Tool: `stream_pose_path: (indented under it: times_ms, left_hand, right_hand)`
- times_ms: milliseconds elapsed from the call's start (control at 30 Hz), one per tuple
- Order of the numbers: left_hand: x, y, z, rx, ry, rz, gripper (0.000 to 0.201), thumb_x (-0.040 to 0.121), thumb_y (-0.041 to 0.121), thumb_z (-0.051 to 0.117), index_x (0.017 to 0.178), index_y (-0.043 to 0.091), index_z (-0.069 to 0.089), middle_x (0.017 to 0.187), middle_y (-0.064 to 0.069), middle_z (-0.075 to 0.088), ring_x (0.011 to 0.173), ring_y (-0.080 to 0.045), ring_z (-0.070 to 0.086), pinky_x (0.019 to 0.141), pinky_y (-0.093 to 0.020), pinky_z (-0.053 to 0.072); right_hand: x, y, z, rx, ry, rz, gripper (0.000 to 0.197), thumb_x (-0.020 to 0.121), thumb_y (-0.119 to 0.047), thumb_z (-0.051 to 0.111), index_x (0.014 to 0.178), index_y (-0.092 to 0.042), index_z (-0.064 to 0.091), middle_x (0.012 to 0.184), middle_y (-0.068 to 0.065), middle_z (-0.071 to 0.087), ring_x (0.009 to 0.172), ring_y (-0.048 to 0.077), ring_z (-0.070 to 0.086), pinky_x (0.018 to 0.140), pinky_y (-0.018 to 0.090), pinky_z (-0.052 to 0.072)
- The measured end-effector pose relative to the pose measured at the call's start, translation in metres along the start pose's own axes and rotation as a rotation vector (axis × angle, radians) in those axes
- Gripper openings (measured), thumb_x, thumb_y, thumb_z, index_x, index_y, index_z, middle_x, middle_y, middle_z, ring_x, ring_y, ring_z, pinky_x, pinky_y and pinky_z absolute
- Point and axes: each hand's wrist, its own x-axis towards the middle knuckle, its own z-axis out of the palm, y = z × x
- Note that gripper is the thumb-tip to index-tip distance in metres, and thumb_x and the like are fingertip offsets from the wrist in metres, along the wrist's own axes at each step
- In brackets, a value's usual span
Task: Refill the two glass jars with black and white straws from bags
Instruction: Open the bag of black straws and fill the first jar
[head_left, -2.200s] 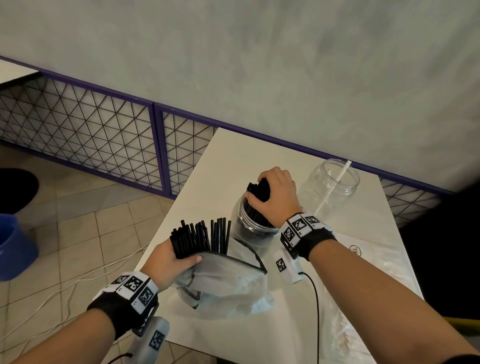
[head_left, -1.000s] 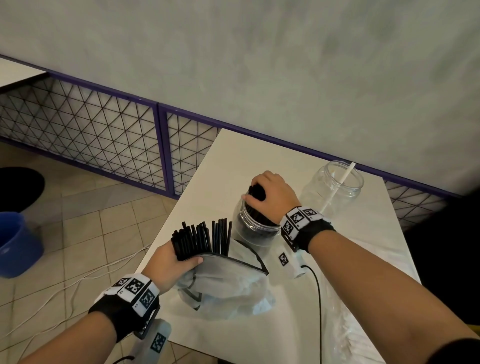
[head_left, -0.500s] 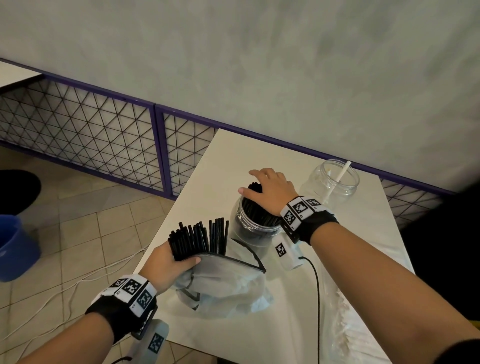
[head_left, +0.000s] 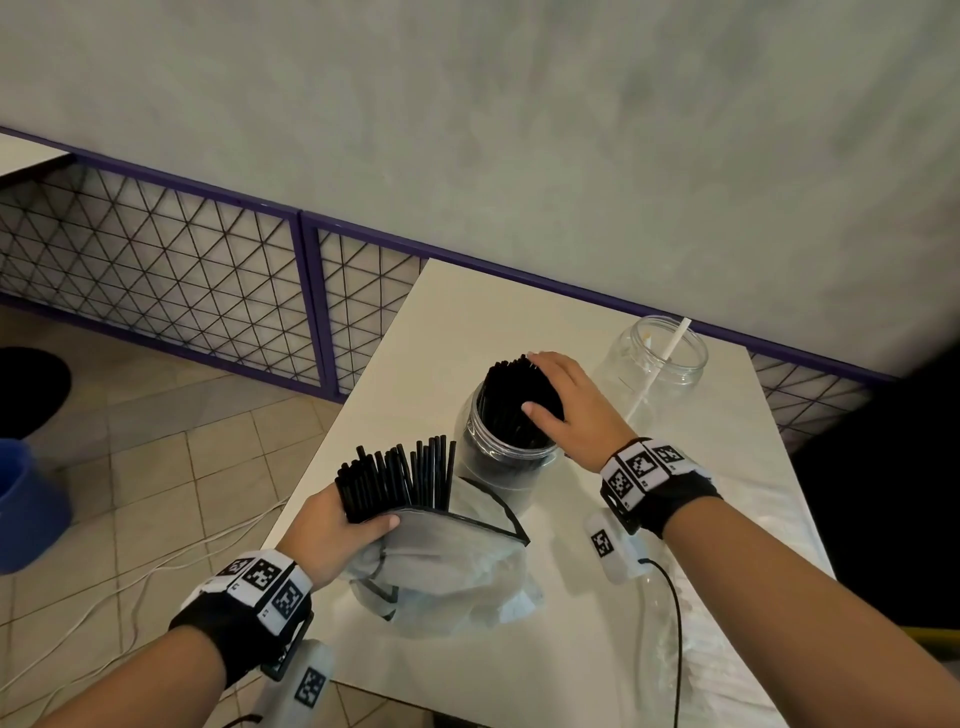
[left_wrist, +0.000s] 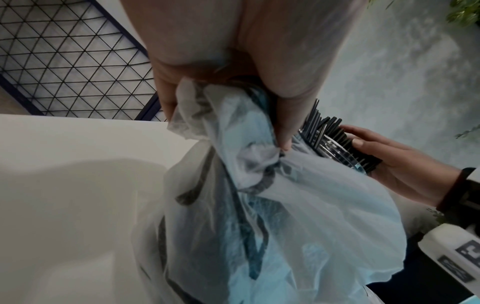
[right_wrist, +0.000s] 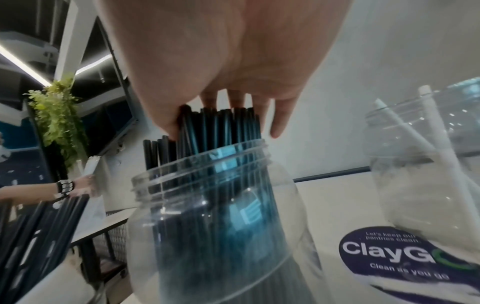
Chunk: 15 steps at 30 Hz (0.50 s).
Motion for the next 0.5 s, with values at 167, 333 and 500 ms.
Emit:
stream_pose_path:
  times_ms: [167, 333, 500]
  left_hand:
    - [0.001, -0.001, -0.001, 0.005, -0.007, -0.017, 0.058, 0.061, 0.055, 0.067, 0.108, 0.023, 0.066, 0.099, 0.01, 0.069, 0.095, -0.009, 0.063, 0.089, -0.034, 0.05]
    - [0.001, 0.002, -0.002, 0.002, -0.012, -0.011, 0.05, 0.065, 0.048, 0.071, 0.108, 0.024, 0.065, 0.1, 0.011, 0.068, 0.096, -0.009, 0.063, 0.09, -0.034, 0.049]
    - [-0.001, 0.003, -0.005, 0.007, -0.033, -0.019, 0.055, 0.064, 0.053, 0.068, 0.11, 0.024, 0.065, 0.101, 0.012, 0.069, 0.096, -0.008, 0.062, 0.091, -0.035, 0.049]
  right_hand:
    - [-0.003, 0.006, 0.008, 0.092, 0.051, 0.028, 0.048, 0.1, -0.029, 0.043, 0.144, -0.014, 0.034, 0.146, 0.005, 0.036, 0.134, 0.017, 0.034, 0.115, 0.032, 0.026]
    - [-0.008, 0.005, 0.01, 0.15, 0.078, 0.101, 0.057, 0.096, -0.05, 0.032, 0.148, -0.025, 0.028, 0.154, 0.0, 0.026, 0.141, 0.018, 0.023, 0.116, 0.033, 0.018]
    - [-0.014, 0.006, 0.012, -0.118, -0.004, 0.08, 0.075, 0.085, -0.068, 0.02, 0.15, -0.031, 0.019, 0.157, -0.002, 0.017, 0.141, 0.022, 0.018, 0.114, 0.051, 0.024]
